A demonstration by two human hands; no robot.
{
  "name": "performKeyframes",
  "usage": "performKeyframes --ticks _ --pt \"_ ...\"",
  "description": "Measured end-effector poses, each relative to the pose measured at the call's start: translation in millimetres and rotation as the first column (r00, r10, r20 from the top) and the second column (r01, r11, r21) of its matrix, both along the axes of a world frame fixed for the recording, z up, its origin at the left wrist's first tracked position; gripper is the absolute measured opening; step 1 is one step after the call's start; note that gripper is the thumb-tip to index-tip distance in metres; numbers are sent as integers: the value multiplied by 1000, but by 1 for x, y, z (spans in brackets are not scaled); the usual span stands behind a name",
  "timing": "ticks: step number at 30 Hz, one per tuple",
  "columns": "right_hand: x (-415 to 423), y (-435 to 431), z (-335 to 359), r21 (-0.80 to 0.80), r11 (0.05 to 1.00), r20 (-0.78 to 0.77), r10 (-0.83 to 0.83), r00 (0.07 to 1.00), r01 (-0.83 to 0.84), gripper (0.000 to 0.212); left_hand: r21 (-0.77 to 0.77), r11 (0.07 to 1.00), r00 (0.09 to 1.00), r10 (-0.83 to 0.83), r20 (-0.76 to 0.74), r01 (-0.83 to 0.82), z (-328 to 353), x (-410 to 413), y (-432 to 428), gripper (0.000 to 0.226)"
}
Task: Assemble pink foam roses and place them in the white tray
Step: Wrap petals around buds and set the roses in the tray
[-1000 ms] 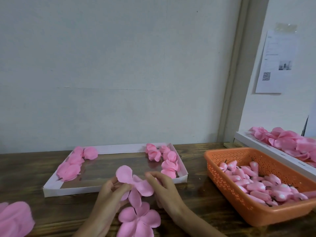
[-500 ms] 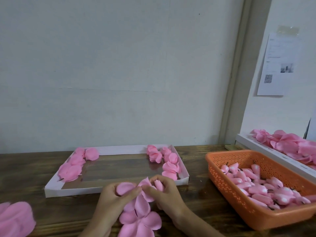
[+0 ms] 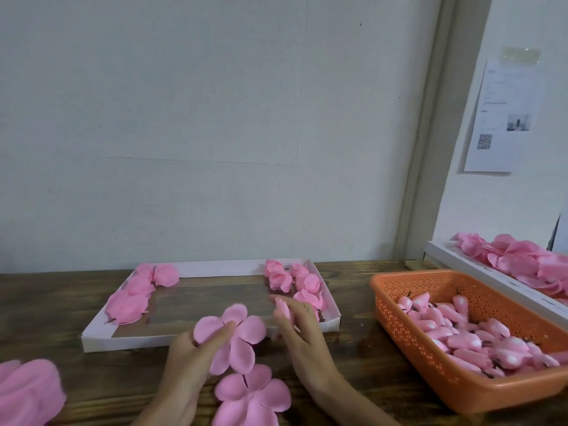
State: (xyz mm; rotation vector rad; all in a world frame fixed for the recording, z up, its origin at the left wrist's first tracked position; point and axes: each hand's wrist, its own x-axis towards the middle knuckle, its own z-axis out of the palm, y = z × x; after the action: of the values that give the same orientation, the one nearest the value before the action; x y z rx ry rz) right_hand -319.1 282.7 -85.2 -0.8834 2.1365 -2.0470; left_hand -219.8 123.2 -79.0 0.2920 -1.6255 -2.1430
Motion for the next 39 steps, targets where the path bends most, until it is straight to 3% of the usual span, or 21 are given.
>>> performKeyframes --ticks 3,7,11,15,33,39 --pt "1 1 3 -39 998 -82 -52 995 49 27 48 999 1000 -1 -25 3 3 2 2 59" --pt "2 0 4 -144 988 -85 -63 994 50 21 60 998 999 17 -31 -15 7 4 4 44" --pt "2 -1 4 -208 978 -90 -20 996 0 6 -47 997 998 59 0 -59 1 0 0 38" --pt "2 -1 3 -235 970 -113 38 993 -64 11 -13 996 996 87 11 -87 -6 -6 0 31" --pt "7 -4 -10 -116 983 -251 113 961 -146 21 -73 993 995 99 20 -97 -10 -13 6 25" --pt "6 -3 -11 -27 1000 -422 -15 907 4 24 -120 985 992 130 7 -128 -13 -15 7 28"
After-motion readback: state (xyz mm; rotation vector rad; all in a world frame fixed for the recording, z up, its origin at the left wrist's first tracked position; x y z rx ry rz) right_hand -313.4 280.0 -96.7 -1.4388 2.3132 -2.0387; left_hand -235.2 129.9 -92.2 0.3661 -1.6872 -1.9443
